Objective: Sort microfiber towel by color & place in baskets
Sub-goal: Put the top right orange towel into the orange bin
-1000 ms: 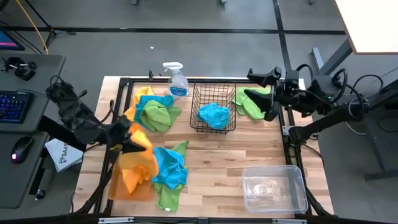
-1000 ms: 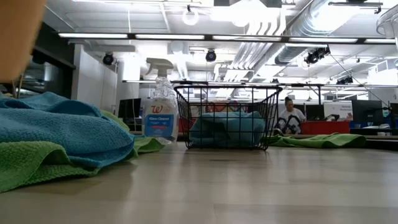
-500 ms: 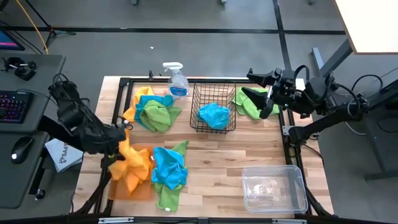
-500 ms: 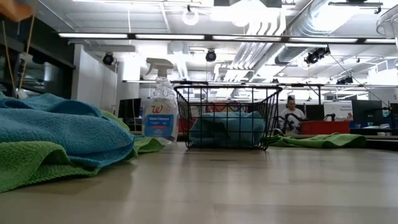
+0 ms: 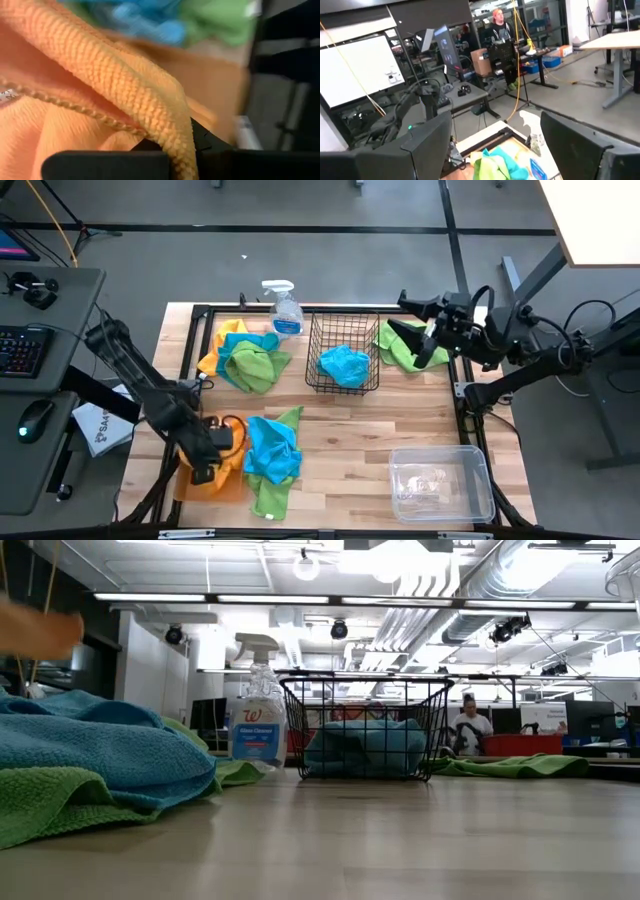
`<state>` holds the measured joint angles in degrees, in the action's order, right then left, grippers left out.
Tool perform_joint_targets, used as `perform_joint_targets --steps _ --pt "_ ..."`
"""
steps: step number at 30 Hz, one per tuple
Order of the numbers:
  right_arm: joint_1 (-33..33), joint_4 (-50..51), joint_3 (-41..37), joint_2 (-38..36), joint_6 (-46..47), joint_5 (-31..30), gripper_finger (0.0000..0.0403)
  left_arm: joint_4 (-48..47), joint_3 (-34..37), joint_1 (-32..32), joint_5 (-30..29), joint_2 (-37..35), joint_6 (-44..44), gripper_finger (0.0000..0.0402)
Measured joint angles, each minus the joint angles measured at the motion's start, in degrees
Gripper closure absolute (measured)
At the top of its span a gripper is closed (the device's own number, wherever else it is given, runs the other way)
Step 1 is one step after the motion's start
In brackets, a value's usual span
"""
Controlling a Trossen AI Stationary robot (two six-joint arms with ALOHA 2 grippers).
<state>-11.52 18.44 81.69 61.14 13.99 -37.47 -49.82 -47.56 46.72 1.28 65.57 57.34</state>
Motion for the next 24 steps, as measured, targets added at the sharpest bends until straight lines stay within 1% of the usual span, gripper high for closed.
perform_joint_targets --steps 6,12,17,21,24 --pt "0.01 4.23 0.0 0.0 2.69 -0.04 0.01 0.57 3.33 0.29 0.68 6.76 2.28 0.0401" --pt "0.01 6.84 0.0 0.0 4.01 -0.04 0.01 1.03 4.01 -0.33 6.88 14.73 6.68 0.0401" --pt "0.01 7.67 0.0 0.0 3.93 -0.04 0.01 5.3 3.99 -0.63 9.46 20.87 6.91 0.0401" --pt "0.01 7.65 0.0 0.0 3.67 -0.07 0.01 7.01 3.47 -0.71 11.07 22.8 5.52 0.0394" --pt "0.01 8.06 0.0 0.0 3.57 -0.07 0.01 6.96 2.45 -2.0 11.68 22.35 3.71 0.0373"
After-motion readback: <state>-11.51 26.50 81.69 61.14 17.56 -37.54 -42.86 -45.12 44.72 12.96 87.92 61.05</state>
